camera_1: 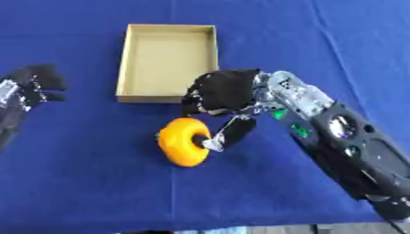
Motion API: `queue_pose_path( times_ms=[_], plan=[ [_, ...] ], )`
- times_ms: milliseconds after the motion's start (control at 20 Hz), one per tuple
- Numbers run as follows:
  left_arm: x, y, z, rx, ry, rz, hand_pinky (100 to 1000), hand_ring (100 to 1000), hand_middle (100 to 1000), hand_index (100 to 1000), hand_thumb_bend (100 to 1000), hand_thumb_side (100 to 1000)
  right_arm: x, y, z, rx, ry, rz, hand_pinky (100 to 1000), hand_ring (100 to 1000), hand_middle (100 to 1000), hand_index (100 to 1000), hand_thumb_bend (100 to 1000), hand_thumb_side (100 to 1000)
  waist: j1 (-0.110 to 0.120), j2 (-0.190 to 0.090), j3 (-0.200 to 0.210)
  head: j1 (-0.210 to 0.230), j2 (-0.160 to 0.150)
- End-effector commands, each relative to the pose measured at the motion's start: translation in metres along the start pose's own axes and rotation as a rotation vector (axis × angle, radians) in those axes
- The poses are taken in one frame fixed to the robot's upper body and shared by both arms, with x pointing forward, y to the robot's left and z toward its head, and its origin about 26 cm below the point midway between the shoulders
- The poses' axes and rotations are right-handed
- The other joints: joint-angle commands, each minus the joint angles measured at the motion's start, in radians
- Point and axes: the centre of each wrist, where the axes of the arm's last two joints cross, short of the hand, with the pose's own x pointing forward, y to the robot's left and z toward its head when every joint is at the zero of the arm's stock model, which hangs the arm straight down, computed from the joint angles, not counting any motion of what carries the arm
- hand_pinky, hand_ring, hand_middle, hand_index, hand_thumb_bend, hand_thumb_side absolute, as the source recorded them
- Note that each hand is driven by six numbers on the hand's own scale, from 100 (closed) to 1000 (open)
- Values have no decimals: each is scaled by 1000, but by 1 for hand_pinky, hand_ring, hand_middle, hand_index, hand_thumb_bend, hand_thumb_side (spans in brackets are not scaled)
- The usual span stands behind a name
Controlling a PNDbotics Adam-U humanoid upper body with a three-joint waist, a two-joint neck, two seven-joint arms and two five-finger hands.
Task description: Pick up objects on the table and place them in the box.
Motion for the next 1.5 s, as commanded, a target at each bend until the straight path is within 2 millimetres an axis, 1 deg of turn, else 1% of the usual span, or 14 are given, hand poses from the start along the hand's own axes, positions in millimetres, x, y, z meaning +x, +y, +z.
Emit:
queue_pose_path(
  times_ms=[50,100,150,300,500,550,650,750,850,900,1000,1250,1350,1500],
  plan=[
    [8,3,-2,-5,-24,-21,742,767,707,848,100,893,-4,-6,3,-23,7,5,751,741,662,727,100,505,2,-14,0,-3,5],
    [8,3,-2,-5,-24,-21,743,768,707,848,100,893,-4,-7,3,-36,5,1,743,733,647,666,100,442,2,-14,0,-4,5],
    [8,3,-2,-5,-24,-21,743,768,707,848,100,893,-4,-8,3,-50,5,-5,743,733,647,666,100,442,2,-14,0,-5,5],
    [8,3,-2,-5,-23,-20,743,768,708,848,100,894,-5,-8,4,-105,7,-32,729,715,612,529,100,367,1,-14,-2,-6,5],
    [7,3,-2,-5,-21,-19,743,769,708,849,100,895,-7,-7,6,-204,25,-90,706,687,565,385,100,267,1,-15,-4,-6,5],
    [7,3,-2,-5,-21,-18,743,769,708,849,100,895,-8,-6,7,-227,31,-107,706,687,565,385,100,267,1,-15,-4,-6,5],
    [7,3,-2,-4,-20,-18,744,769,708,849,100,895,-10,-6,8,-278,49,-142,679,634,518,277,100,215,1,-17,-5,-6,5],
    [7,3,-2,-3,-19,-18,744,770,709,849,100,895,-13,-6,10,-329,65,-172,661,586,491,214,100,197,1,-18,-6,-5,5],
    [6,3,-1,-2,-17,-17,744,770,709,849,100,896,-16,-7,12,-370,77,-195,654,562,477,196,100,195,0,-21,-8,-4,5],
    [6,3,-1,-2,-15,-17,744,770,709,849,100,896,-17,-8,14,-389,78,-214,640,530,453,182,100,200,0,-22,-10,-3,5],
    [5,3,0,-2,-11,-17,745,770,709,849,100,897,-21,-15,21,-422,72,-268,632,512,436,175,100,199,-2,-25,-13,-1,5],
    [4,4,1,-3,-3,-19,745,771,709,849,100,898,-36,-44,48,-444,84,-357,621,495,418,170,100,198,-6,-32,-20,-1,5],
    [4,4,2,-4,-1,-20,745,771,710,849,100,903,-42,-51,57,-449,103,-392,617,491,415,170,100,198,-7,-34,-20,-4,5],
    [4,5,1,-8,-2,-23,745,772,710,849,100,904,-56,-55,72,-452,162,-441,617,495,420,171,100,198,-10,-34,-15,-15,-5]
  ],
)
